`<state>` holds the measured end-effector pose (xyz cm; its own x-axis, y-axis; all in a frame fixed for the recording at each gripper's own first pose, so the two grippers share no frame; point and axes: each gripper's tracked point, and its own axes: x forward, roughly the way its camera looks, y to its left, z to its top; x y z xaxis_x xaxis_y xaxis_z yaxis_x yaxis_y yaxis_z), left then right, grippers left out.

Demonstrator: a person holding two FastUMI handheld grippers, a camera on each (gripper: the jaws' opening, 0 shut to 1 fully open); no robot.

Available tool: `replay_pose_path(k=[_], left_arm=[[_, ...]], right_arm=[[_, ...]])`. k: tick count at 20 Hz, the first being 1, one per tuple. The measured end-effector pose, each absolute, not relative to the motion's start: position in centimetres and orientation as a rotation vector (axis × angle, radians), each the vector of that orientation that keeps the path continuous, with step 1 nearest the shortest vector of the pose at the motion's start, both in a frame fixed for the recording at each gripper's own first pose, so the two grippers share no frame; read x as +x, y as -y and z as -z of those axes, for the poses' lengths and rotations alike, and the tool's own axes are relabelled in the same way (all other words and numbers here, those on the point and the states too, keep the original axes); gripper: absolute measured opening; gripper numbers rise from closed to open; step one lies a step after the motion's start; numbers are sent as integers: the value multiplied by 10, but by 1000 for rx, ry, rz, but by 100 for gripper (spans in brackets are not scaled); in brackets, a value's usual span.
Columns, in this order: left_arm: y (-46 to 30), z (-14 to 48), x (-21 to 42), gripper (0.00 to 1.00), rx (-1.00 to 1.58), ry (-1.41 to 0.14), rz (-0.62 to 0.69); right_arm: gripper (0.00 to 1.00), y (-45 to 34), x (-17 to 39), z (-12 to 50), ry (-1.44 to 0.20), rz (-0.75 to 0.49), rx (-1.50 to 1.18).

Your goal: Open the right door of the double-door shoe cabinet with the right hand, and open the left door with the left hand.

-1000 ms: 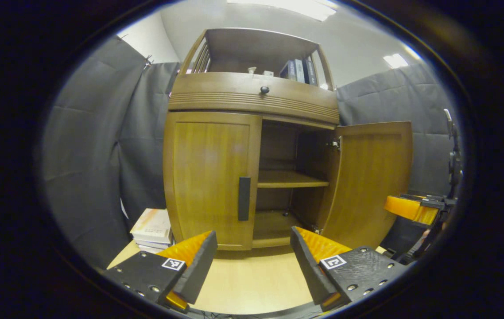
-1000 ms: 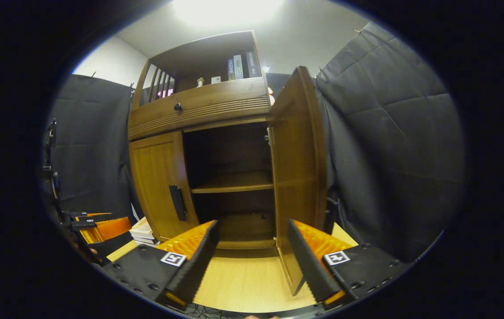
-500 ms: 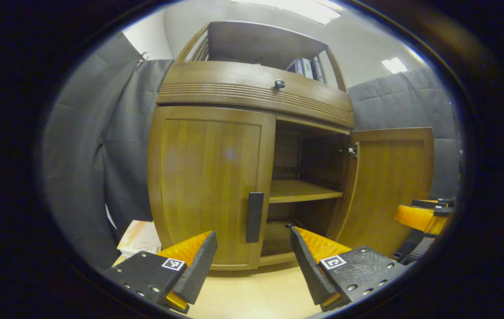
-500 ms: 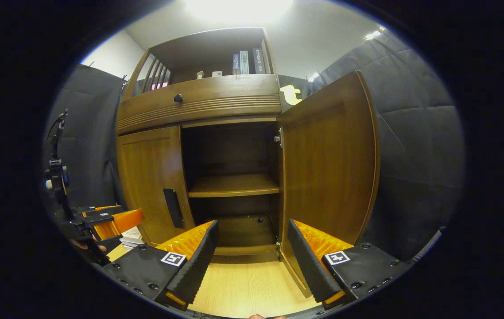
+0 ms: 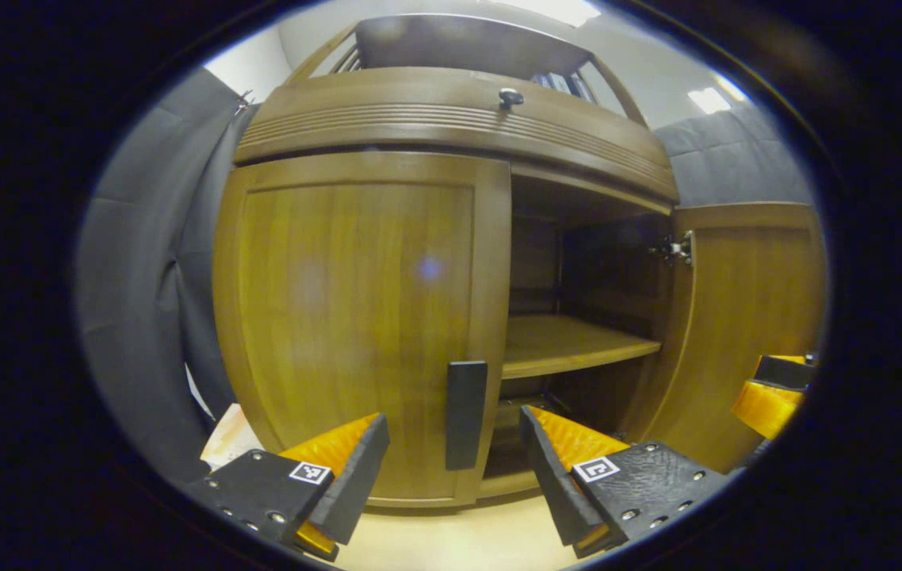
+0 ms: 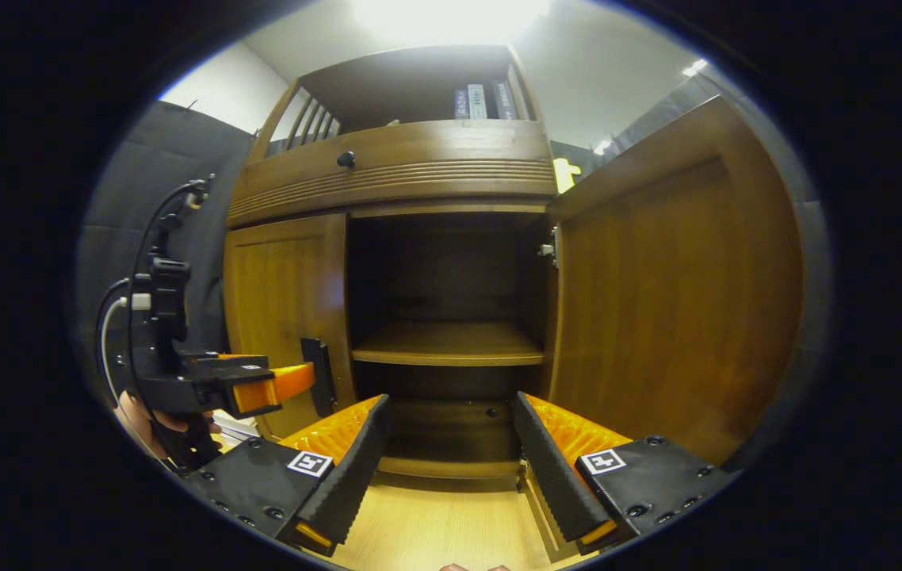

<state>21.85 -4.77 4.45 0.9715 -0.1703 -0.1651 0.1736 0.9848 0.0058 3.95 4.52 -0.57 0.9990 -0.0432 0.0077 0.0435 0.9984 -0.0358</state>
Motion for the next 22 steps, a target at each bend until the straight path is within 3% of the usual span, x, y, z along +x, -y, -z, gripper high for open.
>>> replay_pose_path(k=[1,3,4,5,7,9,10,11,13,14,16,19,22], left_arm=[[51,-41,225,96,33,-167,161],[55,-36,236,96,50,-172,145],[52,-35,243,86,59,-172,126],[52,-33,247,77,62,-176,125],[57,-28,255,81,59,-174,117],[61,-28,260,63,34,-171,113],[65,-28,263,55,19,-170,115],[54,-28,268,46,33,-168,55],[55,-31,261,29,10,-146,40],[54,-30,263,28,19,-139,28],[52,-30,262,27,27,-135,8],[56,-29,265,13,-6,-146,5],[55,-28,262,13,4,-153,12]], right_arm=[[93,-44,47,5,13,32,-42],[94,-47,56,9,7,11,-46],[98,-45,59,11,2,4,-46],[94,-43,62,12,-3,-1,-47],[98,-38,68,16,-12,-5,-48],[94,-32,78,16,-18,-9,-37],[100,-31,80,18,-21,-11,-34],[100,-29,82,19,-23,-13,-34],[94,-27,87,21,-30,-16,-37],[98,-28,87,21,-30,-19,-37],[93,-29,89,20,-25,-28,-36],[93,-31,88,19,-18,-36,-41],[93,-29,89,18,-17,-31,-36]])
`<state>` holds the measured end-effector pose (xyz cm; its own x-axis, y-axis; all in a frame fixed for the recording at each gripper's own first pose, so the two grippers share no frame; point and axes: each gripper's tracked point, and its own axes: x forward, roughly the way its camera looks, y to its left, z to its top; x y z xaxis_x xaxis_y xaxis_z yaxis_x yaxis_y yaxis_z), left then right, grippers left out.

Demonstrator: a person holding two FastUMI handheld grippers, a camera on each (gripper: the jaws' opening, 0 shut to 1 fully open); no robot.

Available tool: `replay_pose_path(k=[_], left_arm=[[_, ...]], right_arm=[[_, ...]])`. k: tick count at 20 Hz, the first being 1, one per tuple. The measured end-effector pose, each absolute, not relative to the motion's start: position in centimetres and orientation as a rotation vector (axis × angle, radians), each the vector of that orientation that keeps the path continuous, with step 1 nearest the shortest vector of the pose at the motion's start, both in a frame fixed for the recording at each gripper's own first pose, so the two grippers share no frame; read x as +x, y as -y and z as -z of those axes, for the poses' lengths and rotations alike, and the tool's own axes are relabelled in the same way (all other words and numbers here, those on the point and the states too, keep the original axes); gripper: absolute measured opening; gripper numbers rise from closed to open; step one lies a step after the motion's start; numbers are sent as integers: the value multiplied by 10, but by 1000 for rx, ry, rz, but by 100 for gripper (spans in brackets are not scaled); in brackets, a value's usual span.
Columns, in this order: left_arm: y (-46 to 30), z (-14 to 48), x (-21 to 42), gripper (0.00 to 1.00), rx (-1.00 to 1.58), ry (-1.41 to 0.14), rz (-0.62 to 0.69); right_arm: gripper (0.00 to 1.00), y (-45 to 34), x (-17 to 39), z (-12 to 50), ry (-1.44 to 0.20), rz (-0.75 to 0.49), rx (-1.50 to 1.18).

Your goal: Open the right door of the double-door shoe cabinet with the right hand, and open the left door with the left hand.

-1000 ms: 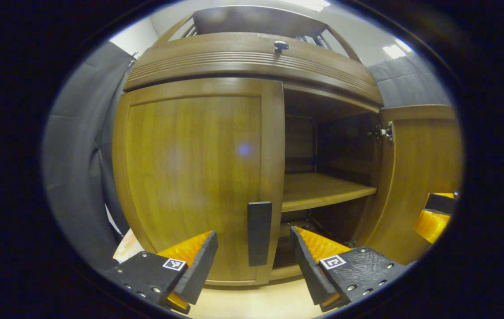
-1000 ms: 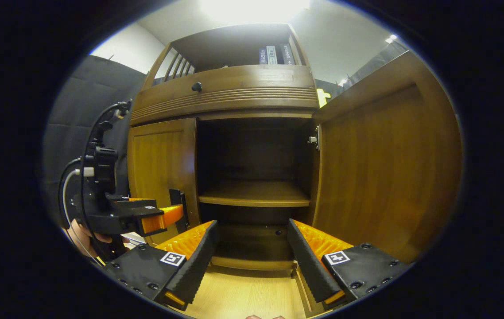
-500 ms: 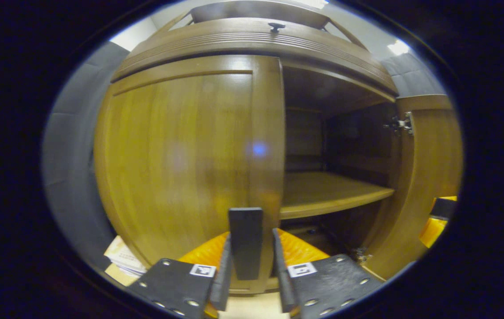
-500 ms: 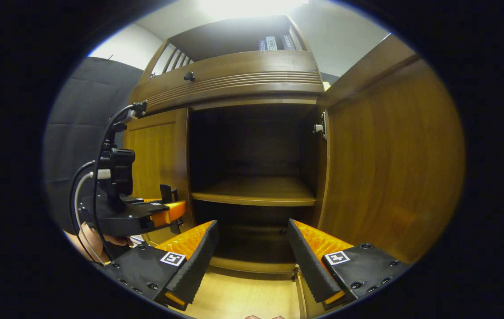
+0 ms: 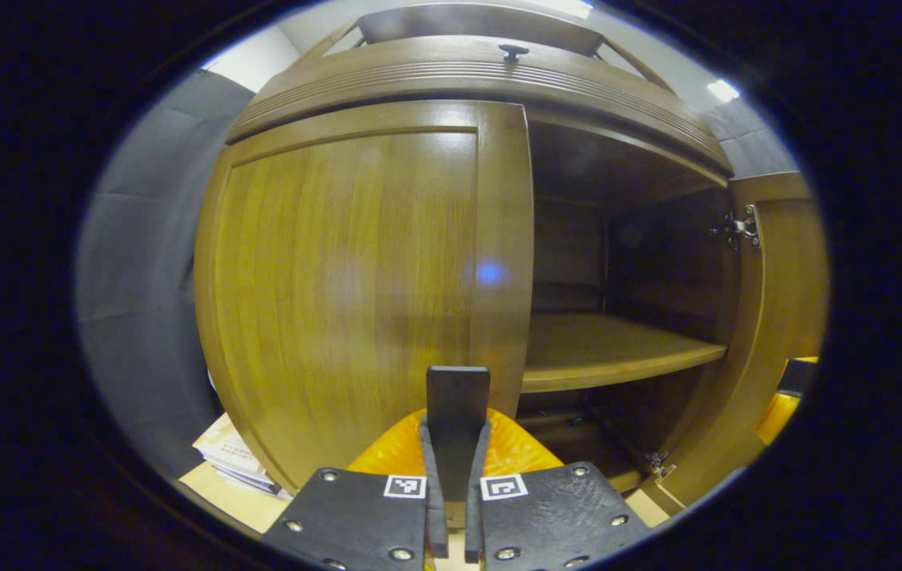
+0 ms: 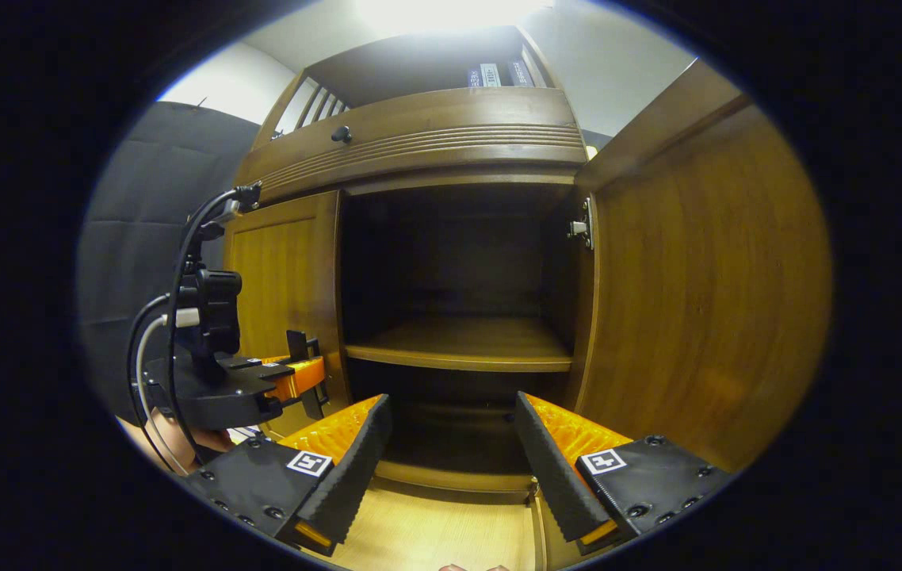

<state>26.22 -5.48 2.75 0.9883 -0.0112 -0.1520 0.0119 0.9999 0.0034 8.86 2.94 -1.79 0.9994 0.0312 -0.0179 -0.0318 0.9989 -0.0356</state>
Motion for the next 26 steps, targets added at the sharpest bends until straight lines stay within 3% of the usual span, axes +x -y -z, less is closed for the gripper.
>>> replay_pose_path(k=[10,11,12,24,26], left_arm=[[48,-32,222,12,1,-149,48],[46,-33,215,11,-2,-150,48],[43,-33,208,13,-5,-149,50],[29,-57,178,11,-25,-100,62],[29,-57,173,10,-21,-86,78]], right_arm=[[93,-36,72,22,-38,0,-13],[98,-37,70,22,-38,7,-9],[93,-38,67,21,-39,15,-6],[93,-38,21,16,-4,117,-6],[98,-42,14,16,-4,119,-8]])
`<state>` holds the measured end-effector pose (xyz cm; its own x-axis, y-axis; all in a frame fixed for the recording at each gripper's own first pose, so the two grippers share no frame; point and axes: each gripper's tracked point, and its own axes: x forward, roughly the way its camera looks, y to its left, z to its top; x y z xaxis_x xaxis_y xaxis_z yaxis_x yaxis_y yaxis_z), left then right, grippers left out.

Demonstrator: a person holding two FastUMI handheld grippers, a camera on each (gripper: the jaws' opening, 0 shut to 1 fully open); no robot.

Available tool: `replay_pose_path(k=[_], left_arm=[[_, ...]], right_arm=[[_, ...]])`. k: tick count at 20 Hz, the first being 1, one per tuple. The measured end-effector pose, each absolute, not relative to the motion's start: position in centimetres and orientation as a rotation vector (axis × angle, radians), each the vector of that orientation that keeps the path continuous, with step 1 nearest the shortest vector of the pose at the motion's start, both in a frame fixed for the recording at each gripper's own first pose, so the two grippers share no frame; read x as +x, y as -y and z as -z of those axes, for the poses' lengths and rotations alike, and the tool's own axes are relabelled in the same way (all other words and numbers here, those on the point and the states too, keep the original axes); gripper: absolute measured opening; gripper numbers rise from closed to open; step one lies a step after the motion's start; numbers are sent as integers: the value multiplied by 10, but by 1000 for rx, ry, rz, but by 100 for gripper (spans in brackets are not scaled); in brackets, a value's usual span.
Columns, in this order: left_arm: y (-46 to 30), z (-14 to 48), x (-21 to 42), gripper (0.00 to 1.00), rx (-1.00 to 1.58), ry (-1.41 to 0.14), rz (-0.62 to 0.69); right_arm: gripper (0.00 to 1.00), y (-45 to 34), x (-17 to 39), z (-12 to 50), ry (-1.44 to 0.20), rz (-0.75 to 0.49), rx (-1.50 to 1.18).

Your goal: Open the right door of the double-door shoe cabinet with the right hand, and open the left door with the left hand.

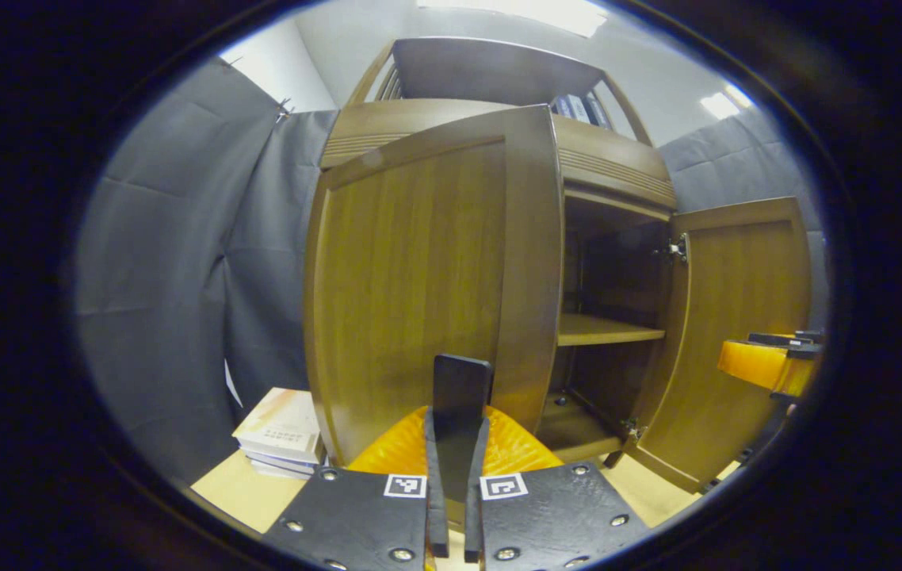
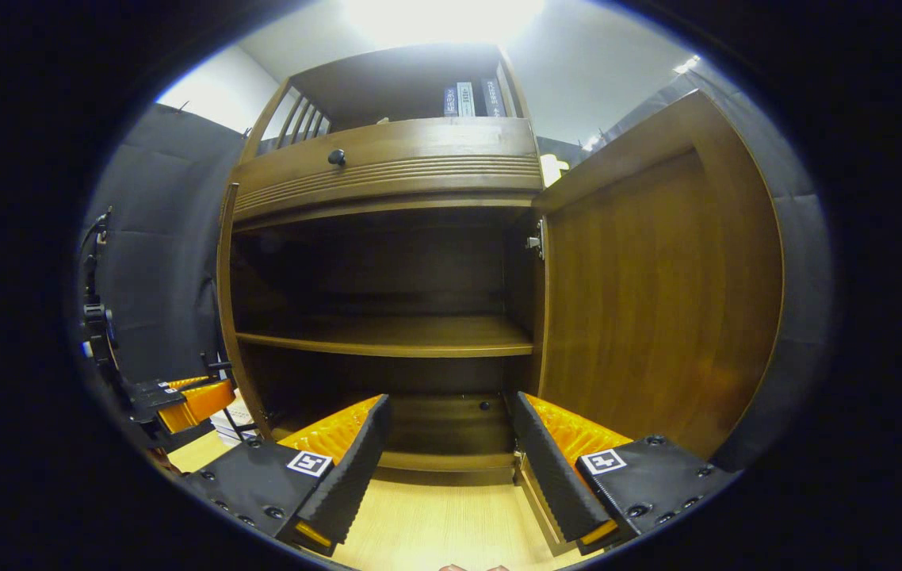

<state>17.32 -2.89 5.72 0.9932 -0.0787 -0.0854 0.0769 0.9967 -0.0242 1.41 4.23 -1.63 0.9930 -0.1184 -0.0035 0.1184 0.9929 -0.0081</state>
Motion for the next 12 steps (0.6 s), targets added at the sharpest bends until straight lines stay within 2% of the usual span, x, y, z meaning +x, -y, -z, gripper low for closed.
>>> replay_pose_path(k=[1,4,6,7,9,10,11,12], left_arm=[[29,-58,170,11,-27,-80,85],[20,-51,155,12,-36,-66,76],[18,-52,147,12,-38,-59,68],[16,-53,145,7,-41,-58,70],[9,-58,143,10,-59,-52,91],[0,-57,140,12,-73,-48,104],[-9,-59,139,10,-85,-44,111],[-22,-58,134,12,-87,-40,110]], right_arm=[[100,-46,13,17,-3,118,-6],[94,-58,8,20,-7,116,2],[93,-66,7,21,-6,111,10],[94,-70,6,22,-8,105,11],[94,-76,7,23,-11,96,5],[100,-77,7,22,-13,94,3],[100,-78,8,22,-14,94,4],[100,-79,9,20,-12,95,7]])
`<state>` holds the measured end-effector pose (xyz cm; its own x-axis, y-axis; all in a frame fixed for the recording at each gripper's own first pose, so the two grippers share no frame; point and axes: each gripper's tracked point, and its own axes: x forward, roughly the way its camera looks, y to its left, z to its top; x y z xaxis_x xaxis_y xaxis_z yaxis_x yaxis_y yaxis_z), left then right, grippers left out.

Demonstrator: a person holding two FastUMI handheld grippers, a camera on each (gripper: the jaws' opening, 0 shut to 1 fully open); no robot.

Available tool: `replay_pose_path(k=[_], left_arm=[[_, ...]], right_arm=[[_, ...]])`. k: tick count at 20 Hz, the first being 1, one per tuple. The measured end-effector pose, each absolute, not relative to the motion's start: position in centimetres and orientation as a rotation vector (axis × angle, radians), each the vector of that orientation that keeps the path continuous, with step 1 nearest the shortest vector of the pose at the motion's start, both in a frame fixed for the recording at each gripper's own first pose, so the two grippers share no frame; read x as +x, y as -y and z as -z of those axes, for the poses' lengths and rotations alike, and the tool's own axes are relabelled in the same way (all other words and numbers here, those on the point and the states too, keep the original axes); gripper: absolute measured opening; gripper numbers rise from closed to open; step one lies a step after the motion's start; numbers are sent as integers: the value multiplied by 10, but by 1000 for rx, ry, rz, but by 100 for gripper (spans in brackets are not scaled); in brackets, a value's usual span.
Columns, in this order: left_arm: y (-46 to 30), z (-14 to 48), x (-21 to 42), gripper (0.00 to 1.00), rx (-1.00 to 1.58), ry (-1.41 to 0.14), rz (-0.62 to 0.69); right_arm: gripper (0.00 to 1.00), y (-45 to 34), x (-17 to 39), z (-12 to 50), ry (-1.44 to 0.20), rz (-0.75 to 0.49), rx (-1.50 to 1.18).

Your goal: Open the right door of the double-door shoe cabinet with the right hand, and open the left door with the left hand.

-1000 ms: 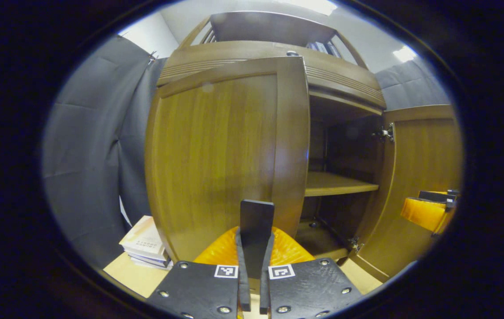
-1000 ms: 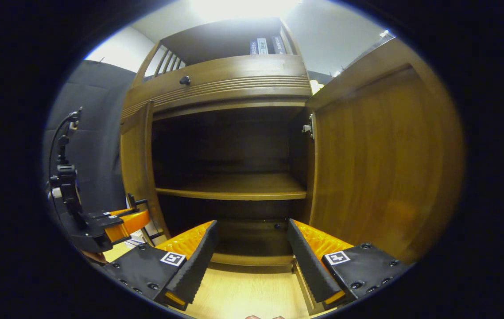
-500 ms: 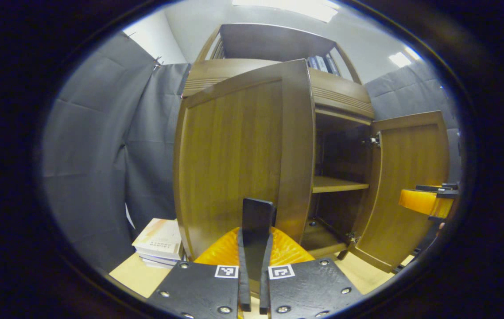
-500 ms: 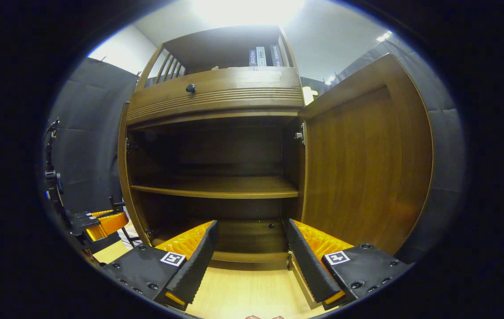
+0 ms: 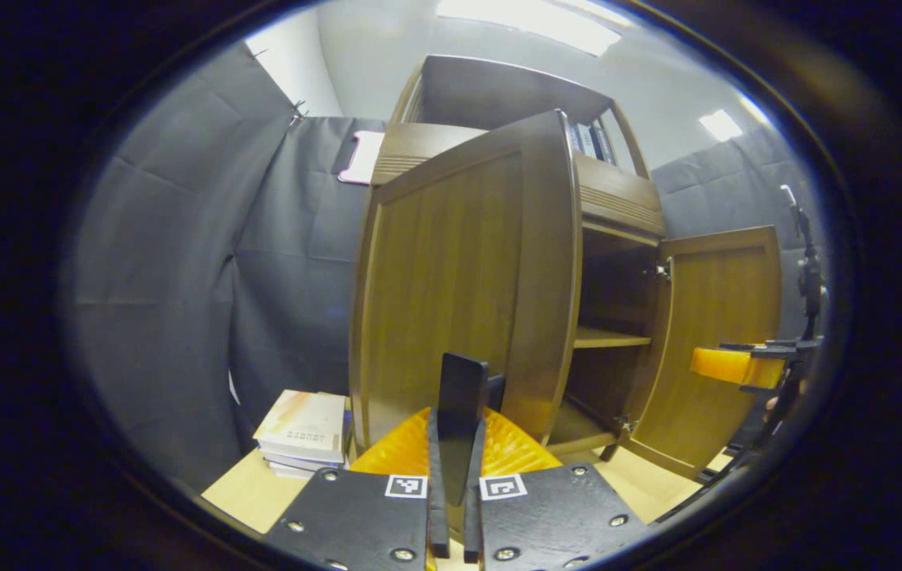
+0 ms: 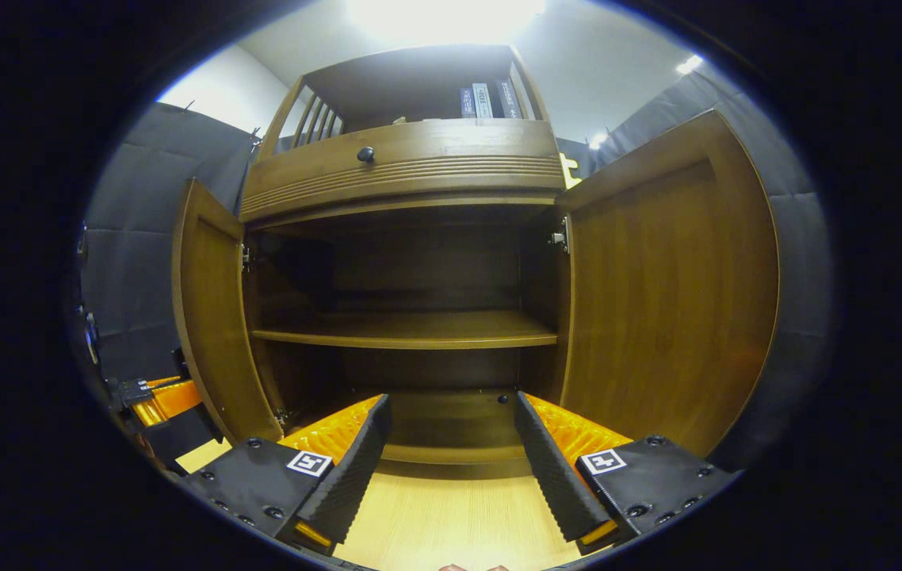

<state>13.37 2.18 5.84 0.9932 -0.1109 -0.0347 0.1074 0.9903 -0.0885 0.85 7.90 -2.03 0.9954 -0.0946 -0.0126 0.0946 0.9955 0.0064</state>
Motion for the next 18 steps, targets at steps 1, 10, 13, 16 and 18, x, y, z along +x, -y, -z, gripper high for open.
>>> replay_pose_path(k=[1,10,13,16,18], left_arm=[[-29,-60,131,7,-82,-35,102],[-27,-92,118,11,-97,-30,24],[-50,-95,118,10,-107,-25,29],[-57,-94,117,5,-96,-33,90],[-63,-93,116,7,-84,-49,110]], right_arm=[[97,-79,10,20,-11,98,10],[94,-86,19,15,-15,102,19],[94,-90,21,10,-7,101,20],[100,-91,21,6,-7,110,11],[99,-91,21,4,-16,117,9]])
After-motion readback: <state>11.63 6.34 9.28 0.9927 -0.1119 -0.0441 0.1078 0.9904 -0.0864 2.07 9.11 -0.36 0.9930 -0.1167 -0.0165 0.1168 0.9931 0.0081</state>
